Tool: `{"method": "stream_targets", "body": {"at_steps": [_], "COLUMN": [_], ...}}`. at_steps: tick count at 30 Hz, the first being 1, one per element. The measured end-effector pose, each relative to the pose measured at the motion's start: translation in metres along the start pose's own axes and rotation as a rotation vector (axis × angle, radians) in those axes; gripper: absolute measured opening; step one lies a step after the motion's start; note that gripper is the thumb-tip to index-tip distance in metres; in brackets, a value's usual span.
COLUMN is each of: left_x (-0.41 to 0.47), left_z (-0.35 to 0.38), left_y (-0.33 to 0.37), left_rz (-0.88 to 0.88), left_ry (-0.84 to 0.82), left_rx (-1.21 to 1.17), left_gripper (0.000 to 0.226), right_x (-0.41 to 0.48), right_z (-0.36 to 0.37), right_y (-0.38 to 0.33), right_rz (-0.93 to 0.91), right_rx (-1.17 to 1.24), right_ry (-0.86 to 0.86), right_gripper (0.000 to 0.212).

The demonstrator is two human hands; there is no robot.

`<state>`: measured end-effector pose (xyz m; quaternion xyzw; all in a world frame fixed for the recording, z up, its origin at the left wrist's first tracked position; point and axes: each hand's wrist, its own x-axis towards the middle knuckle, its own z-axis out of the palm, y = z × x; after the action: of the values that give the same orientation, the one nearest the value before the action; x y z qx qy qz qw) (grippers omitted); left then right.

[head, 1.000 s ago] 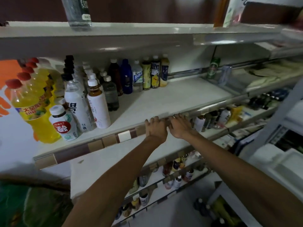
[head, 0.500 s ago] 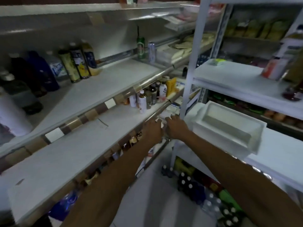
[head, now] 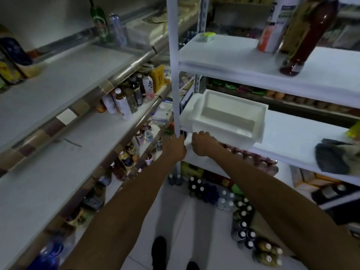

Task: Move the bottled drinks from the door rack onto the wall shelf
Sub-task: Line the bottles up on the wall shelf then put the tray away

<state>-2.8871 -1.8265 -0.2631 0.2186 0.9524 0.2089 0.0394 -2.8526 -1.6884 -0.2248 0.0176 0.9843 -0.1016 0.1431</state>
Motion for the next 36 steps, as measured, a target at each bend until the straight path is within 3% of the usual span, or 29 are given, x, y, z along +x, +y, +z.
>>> {"method": "stream_targets", "body": {"at_steps": [3,5,8,9,13,17,24,30,36], "left_x": [0.009,0.007,0.006,0.005,0.019,0.036,0.045,0.045,0.057], "left_z": [0.022,0.024,0.037,0.037,0.043,0.068,0.134,0.220,0.306], "left_y": [-0.023,-0.030,-0.056,-0.066,-0.112,-0.166,-0.246,-0.296,-0.328], "left_rz": [0.045,-0.007,-0.085,-0.120,-0.199,-0.191,-0.278,-0.297,-0.363], "left_ry": [-0.033,-0.079,-0.273,-0.333,-0.500,-0.565,-0.648,-0.745,-0.708], "left_rx": [-0.059,-0.023,-0.013,0.018,0.128,0.110,0.057,0.042,0.029], "left_gripper": [0.019,0.015,0.059,0.064,0.051,0.038,0.046,0.055,0.043], "right_x": [0.012,0.020,0.042,0.049,0.081,0.109,0.155,0.201,0.249], "right_z": [0.020,0.036,0.066,0.076,0.112,0.150,0.244,0.335,0.399], "right_y": [0.003,-0.002,-0.010,-0.014,-0.024,-0.029,-0.019,0.010,0.033], "right_rz": [0.041,0.089,0.133,0.125,0.163,0.199,0.296,0.325,0.271], "right_rx": [-0.001,-0.013,0.062,0.072,0.137,0.159,0.229,0.255,0.214], "right_ry": [-0.034,-0.045,-0.089,-0.123,-0.227,-0.268,-0.361,-0.481,-0.379], "right_gripper": [0.046,0.056,0.054,0.050,0.046,0.050,0.029,0.055,0.045]}}
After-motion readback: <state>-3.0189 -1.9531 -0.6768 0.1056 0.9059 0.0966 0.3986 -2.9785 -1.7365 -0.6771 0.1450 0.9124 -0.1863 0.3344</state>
